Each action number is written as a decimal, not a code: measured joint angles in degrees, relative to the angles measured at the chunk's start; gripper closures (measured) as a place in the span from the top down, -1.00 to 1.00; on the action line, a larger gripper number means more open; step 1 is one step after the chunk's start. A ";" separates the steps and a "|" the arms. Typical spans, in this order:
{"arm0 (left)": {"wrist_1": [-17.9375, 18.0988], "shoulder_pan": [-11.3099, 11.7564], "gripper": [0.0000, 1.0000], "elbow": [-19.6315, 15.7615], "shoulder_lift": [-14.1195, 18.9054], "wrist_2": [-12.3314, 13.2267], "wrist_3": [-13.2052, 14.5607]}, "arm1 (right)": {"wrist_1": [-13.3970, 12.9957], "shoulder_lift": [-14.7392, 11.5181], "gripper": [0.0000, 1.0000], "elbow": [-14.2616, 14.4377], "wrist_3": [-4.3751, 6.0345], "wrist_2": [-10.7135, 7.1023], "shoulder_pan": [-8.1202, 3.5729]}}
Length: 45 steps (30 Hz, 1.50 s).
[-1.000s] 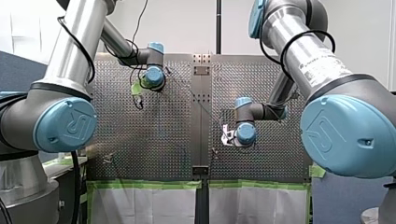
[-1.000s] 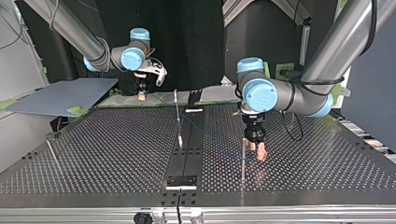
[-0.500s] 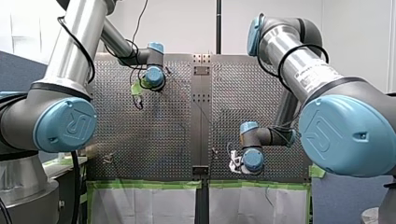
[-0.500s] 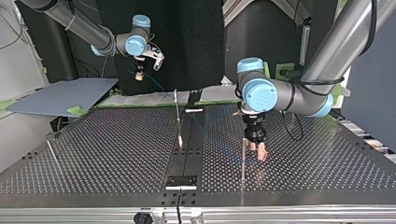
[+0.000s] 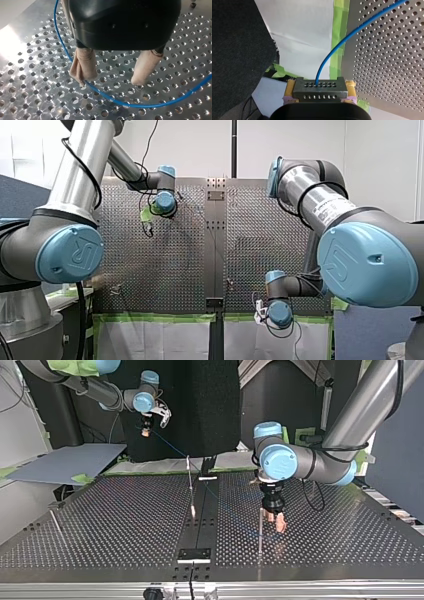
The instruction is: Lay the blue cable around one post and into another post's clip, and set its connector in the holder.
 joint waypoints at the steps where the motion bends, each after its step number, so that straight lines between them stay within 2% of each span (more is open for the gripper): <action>1: 0.00 0.00 1.00 0.00 0.00 0.00 0.01 | -0.61 0.62 -0.83 -0.49 -0.01 -0.24 -0.28; 11: -0.01 -0.01 1.00 0.00 0.00 0.00 0.02 | -6.15 6.17 -0.83 -1.75 -0.61 -1.80 -1.89; 19: -0.05 -0.01 1.00 0.00 0.00 0.00 -0.06 | -10.66 10.66 -0.83 -3.91 -1.28 -2.22 -2.87; 25: -0.03 0.06 1.00 0.00 0.00 0.00 -0.15 | -13.77 13.78 -0.83 -4.39 -1.93 -2.68 -3.47; 45: -0.08 0.24 1.00 -0.01 0.00 0.00 -0.24 | -23.36 23.35 -0.83 -4.46 -2.20 -4.18 -4.13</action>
